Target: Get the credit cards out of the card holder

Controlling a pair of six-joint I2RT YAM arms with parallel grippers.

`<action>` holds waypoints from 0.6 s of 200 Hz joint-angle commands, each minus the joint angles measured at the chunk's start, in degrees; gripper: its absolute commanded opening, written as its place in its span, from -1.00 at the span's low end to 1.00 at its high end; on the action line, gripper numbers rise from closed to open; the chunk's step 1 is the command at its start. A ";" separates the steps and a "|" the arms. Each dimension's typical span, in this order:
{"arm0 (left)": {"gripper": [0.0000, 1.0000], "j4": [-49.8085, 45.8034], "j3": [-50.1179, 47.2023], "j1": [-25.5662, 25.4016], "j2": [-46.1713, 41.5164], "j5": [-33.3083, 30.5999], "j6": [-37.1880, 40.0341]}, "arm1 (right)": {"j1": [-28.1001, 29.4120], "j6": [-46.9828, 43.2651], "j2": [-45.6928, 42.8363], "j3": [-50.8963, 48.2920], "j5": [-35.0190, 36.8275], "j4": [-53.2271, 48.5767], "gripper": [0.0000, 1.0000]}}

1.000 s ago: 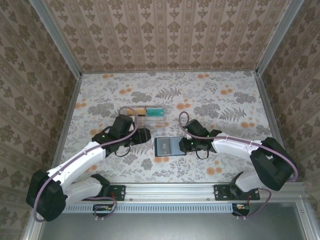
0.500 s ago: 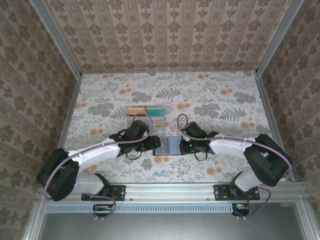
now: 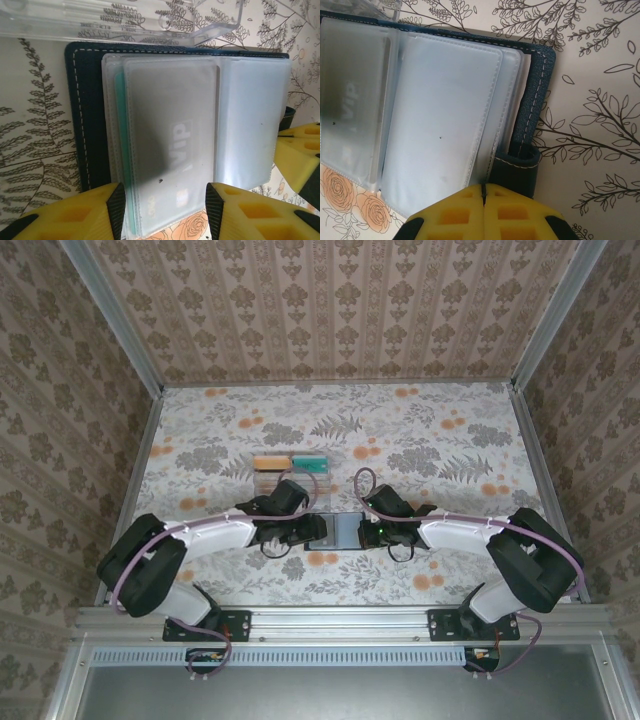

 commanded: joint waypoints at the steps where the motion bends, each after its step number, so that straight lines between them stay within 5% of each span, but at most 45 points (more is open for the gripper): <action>1: -0.03 1.31 1.80 -0.47 1.59 1.84 0.11 | 0.65 0.54 0.41 -1.12 -0.12 -1.67 -0.95; 120: 0.11 4.85 3.80 -2.03 3.17 5.43 1.54 | 0.73 1.24 0.74 -1.60 -0.42 -0.99 -0.94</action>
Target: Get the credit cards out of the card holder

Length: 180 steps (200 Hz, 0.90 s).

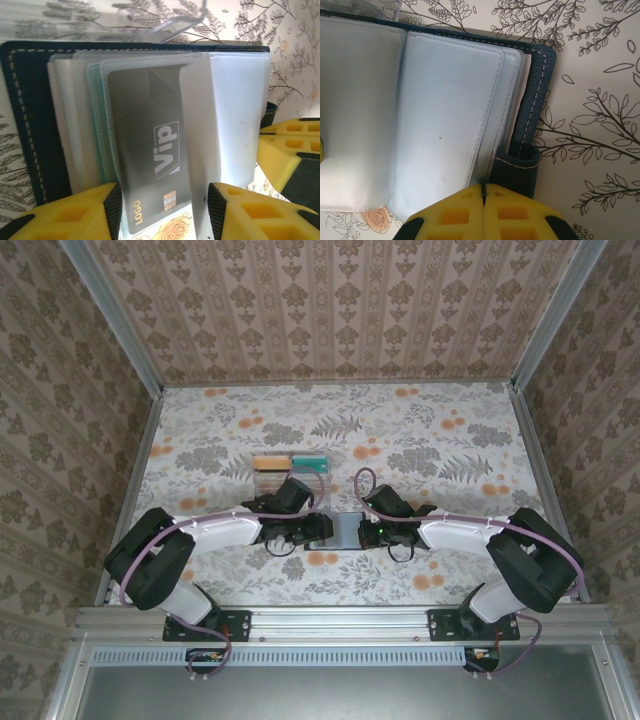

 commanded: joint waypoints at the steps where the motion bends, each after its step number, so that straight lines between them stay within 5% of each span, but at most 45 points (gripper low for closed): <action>1: 0.12 2.68 2.21 -1.08 0.73 2.69 1.27 | 0.64 1.04 0.73 -1.51 -0.39 -1.07 -0.94; 31: 0.38 2.59 3.34 -1.70 0.69 3.40 2.47 | 0.68 1.31 0.56 -1.79 -0.43 -0.89 -0.92; 120: 0.39 0.01 8.34 -3.38 2.78 4.08 4.46 | 0.69 1.98 -1.16 -2.85 -0.02 -0.81 -0.90; 180: 0.39 -4.08 7.03 -2.95 0.27 0.68 5.48 | 0.42 2.36 -5.25 -3.12 3.67 -4.25 -0.62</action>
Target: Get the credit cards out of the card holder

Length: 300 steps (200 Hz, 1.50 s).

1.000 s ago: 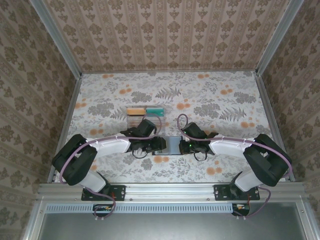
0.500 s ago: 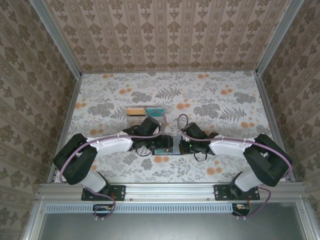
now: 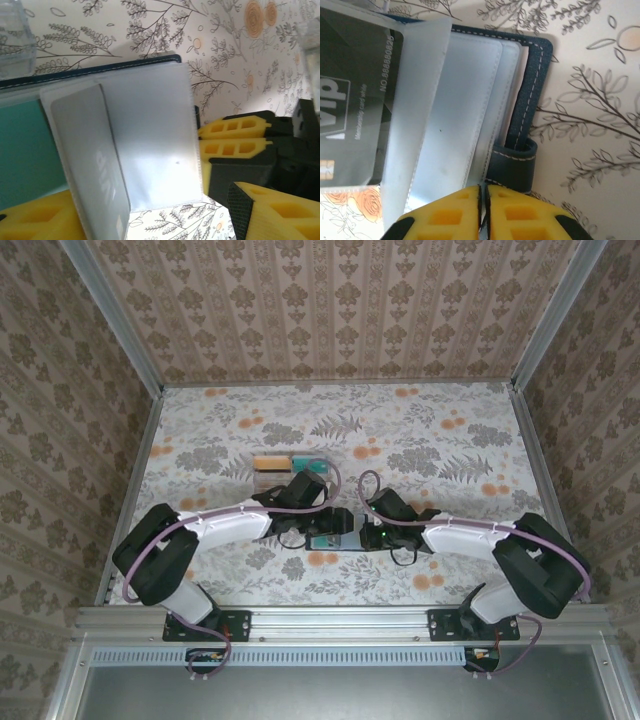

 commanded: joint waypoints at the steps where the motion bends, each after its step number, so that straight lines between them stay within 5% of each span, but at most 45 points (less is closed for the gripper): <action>1: 0.39 -3.45 -0.02 0.27 -2.06 -1.98 2.07 | 0.20 0.75 -3.22 -0.73 2.69 -3.92 -0.62; 58: 0.37 -7.99 -3.07 3.10 -7.05 -4.83 3.92 | 0.03 0.92 -6.96 3.35 1.86 -6.38 -0.46; 78: 0.23 -8.06 -3.93 3.98 -8.03 -4.85 4.13 | 0.03 1.39 -6.75 5.01 0.27 -5.88 -0.44; 125: -0.71 -5.99 -5.36 4.29 -6.81 -4.65 3.51 | 0.20 5.18 -1.27 8.40 -6.19 -1.07 -0.43; 163: -1.00 -4.27 -6.69 5.69 -4.62 -3.71 3.23 | 0.11 9.88 3.93 8.85 -9.11 4.10 -0.54; 300: -1.00 -1.56 -8.21 5.89 0.31 -2.30 2.35 | -0.15 14.62 13.48 10.12 -13.24 9.90 -0.60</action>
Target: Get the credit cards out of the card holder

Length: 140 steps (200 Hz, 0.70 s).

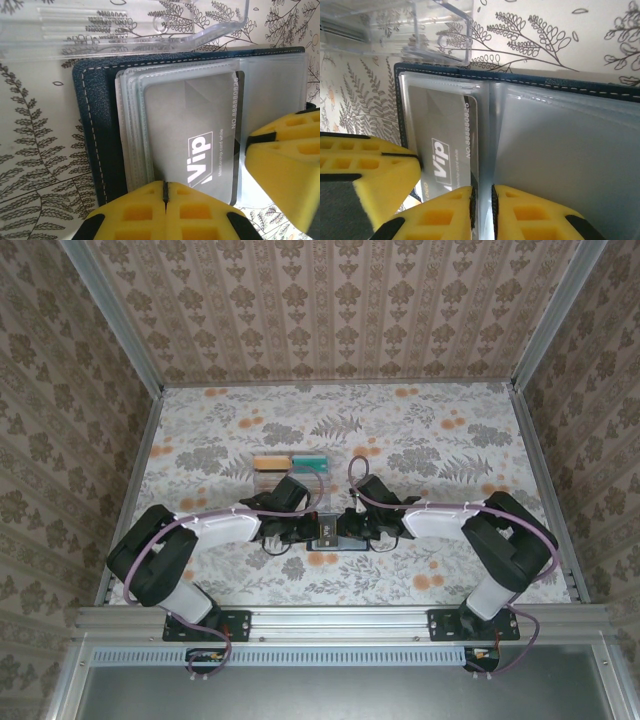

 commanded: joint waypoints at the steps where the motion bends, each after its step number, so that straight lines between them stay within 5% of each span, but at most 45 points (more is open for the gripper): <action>1: -1.00 -0.16 -0.97 0.24 1.55 0.61 -0.58 | -0.13 1.34 1.28 1.36 -1.99 1.84 -0.60; 35: -1.00 -0.11 -0.97 0.15 1.68 0.87 -0.62 | -0.13 1.86 2.04 1.35 -2.53 2.79 -0.67; 67: -1.00 -0.74 -0.88 0.15 1.41 0.40 -0.56 | -0.39 2.39 1.94 0.75 -2.54 3.12 -1.00; 140: -1.00 -3.43 -1.26 1.12 1.35 -1.24 -0.73 | -3.55 1.79 -2.86 -3.46 -2.78 2.24 -1.00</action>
